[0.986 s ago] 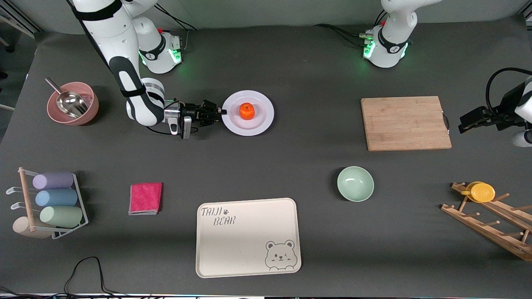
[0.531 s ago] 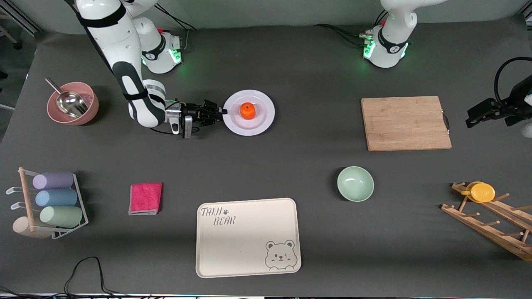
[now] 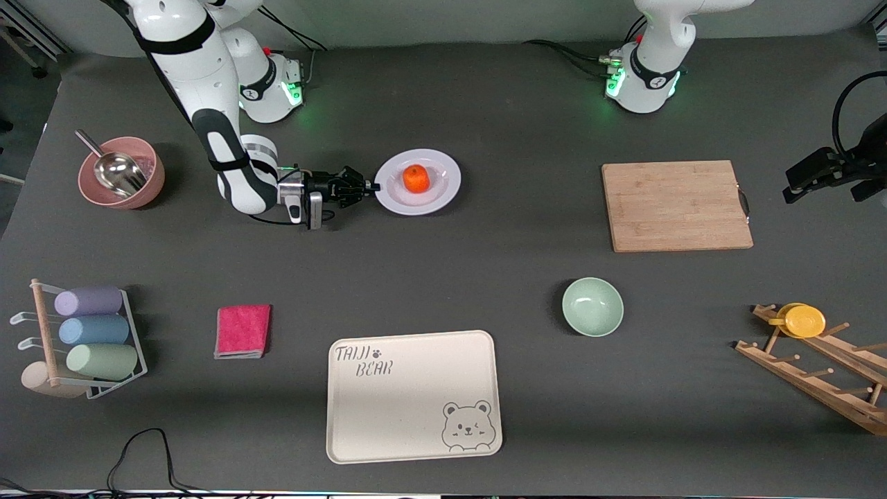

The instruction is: Place orange and plate with both arms

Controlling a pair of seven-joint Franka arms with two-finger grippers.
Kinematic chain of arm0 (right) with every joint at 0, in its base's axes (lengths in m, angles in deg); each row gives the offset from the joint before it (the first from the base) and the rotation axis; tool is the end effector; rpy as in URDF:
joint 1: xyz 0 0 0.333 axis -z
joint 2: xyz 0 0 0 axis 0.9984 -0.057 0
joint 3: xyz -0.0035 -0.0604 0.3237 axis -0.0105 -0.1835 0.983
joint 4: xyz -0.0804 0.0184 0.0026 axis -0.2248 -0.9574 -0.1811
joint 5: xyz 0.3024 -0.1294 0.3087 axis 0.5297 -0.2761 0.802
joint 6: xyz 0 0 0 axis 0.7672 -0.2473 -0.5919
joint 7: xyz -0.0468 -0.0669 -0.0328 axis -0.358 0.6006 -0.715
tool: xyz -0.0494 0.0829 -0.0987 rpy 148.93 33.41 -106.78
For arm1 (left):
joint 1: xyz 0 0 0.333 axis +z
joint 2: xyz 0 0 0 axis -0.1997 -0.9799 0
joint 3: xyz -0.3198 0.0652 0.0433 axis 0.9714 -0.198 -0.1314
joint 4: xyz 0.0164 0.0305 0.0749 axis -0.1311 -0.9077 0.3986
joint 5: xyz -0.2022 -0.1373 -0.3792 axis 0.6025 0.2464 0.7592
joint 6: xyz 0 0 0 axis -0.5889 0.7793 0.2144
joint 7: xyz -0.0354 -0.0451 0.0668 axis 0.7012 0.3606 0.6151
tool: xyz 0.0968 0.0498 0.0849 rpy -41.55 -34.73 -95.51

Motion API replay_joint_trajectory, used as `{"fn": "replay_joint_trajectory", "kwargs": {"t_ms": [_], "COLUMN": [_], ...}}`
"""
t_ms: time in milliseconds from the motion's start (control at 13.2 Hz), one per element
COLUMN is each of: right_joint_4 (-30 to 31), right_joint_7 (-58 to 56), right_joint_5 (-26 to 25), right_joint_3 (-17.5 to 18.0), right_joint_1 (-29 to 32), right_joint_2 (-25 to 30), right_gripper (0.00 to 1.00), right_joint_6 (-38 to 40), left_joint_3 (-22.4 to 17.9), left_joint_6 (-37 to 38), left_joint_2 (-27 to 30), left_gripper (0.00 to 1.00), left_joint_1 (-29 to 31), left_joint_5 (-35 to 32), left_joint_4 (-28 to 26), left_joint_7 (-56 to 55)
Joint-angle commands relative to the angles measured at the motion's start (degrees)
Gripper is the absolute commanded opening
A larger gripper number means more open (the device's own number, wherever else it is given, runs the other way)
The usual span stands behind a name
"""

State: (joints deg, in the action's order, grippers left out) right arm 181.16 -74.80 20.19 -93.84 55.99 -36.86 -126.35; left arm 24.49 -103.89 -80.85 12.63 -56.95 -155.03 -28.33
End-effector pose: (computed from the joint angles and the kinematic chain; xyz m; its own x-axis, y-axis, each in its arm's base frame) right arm 0.3400 0.1972 0.0369 0.9620 0.1764 0.2084 0.2536 -0.2943 -0.9214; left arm 0.6100 0.0033 0.6182 0.9989 0.0122 0.0451 0.0121 -0.9999 0.0007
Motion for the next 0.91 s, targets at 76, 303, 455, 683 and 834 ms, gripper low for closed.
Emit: {"fn": "replay_joint_trajectory", "kwargs": {"t_ms": [76,303,455,683,834], "right_joint_4": [-0.2,-0.2,-0.3,-0.3,-0.3], "right_joint_7": [-1.9,1.0,4.5,12.7,17.4], "right_joint_5": [1.9,1.9,1.8,1.3,1.0], "right_joint_3": [-0.2,-0.3,-0.3,-0.3,-0.3], "right_joint_1": [-0.6,-0.5,-0.4,-0.4,-0.5], "right_joint_2": [-1.6,-1.8,-1.8,-1.5,-1.0], "right_gripper": [0.00,0.00,0.00,0.00,0.00], "right_joint_6": [0.5,1.7,1.7,3.2,4.6], "left_joint_3": [-0.7,-0.7,-2.7,-2.9,-2.8], "left_joint_6": [1.6,1.7,1.7,1.7,1.6], "left_joint_2": [0.4,0.3,0.3,0.3,0.3], "left_gripper": [1.00,1.00,1.00,1.00,1.00], "left_joint_1": [-1.5,-3.6,-5.1,-4.8,-4.6], "left_joint_5": [0.4,0.1,0.0,0.0,0.1], "left_joint_4": [0.7,0.7,0.7,0.7,0.7], "left_joint_7": [1.0,0.9,1.0,1.0,1.0]}}
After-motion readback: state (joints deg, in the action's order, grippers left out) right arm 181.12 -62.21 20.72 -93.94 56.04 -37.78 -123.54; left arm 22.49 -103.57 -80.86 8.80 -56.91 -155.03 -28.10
